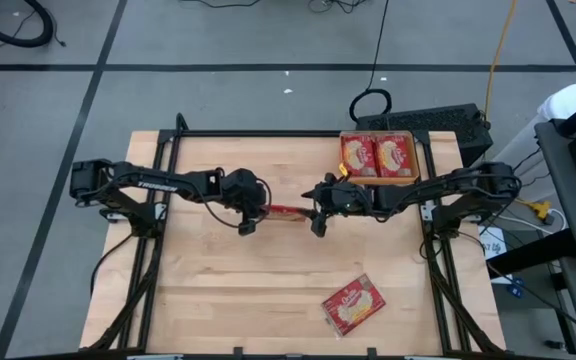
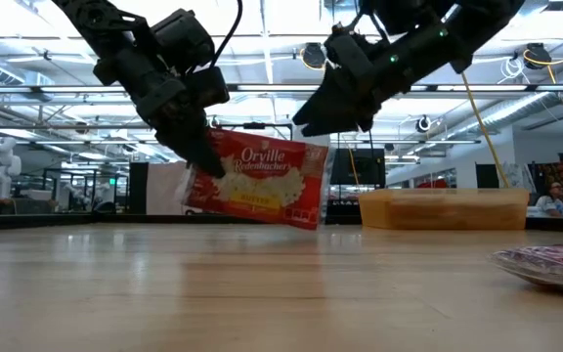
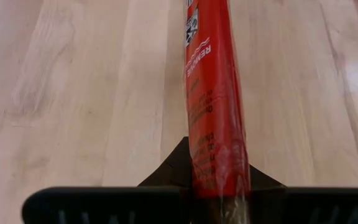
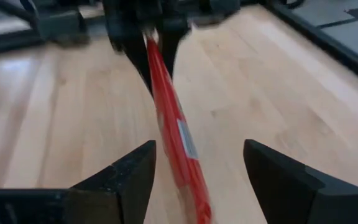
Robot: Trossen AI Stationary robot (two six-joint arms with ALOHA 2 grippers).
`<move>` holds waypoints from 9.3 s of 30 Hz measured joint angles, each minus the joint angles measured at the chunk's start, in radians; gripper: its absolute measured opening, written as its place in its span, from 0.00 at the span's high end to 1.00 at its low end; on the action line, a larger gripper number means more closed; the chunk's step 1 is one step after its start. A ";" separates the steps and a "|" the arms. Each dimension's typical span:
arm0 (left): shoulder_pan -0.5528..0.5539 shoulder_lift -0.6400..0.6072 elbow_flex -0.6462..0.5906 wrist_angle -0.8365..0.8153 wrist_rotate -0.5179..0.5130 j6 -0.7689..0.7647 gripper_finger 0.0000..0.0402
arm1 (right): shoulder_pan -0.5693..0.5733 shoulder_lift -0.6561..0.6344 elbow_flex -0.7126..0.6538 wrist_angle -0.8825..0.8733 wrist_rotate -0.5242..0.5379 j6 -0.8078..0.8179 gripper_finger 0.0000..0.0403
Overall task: Sort popcorn bags into baskets
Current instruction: Put the red popcorn bag into the orange bin
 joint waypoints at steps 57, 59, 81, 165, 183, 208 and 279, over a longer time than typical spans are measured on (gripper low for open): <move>-0.201 -0.019 0.000 0.341 -0.391 -0.277 0.54 | -0.086 -0.718 -0.154 -0.743 0.555 0.248 0.97; -0.222 -0.019 0.000 0.382 -0.391 -0.268 0.56 | -0.110 -0.742 -0.185 -0.740 0.558 0.273 0.97; -0.297 -0.019 0.000 0.441 -0.389 -0.168 0.60 | -0.347 -0.843 -0.458 -0.524 0.710 0.401 0.97; -0.305 -0.019 0.000 0.435 -0.359 -0.254 0.60 | -0.557 -0.778 -0.487 -0.330 0.244 0.110 0.96; -0.515 0.092 -0.001 0.569 -0.430 -0.326 0.60 | 0.209 -0.704 -0.487 -0.199 -0.158 0.412 0.96; -0.585 0.344 0.072 0.858 -0.446 -0.348 0.60 | 0.717 0.044 -0.252 0.017 -0.049 0.660 0.96; -0.523 0.584 0.328 0.398 -0.768 0.337 0.99 | 0.365 -0.388 -0.375 -0.236 0.211 0.528 0.84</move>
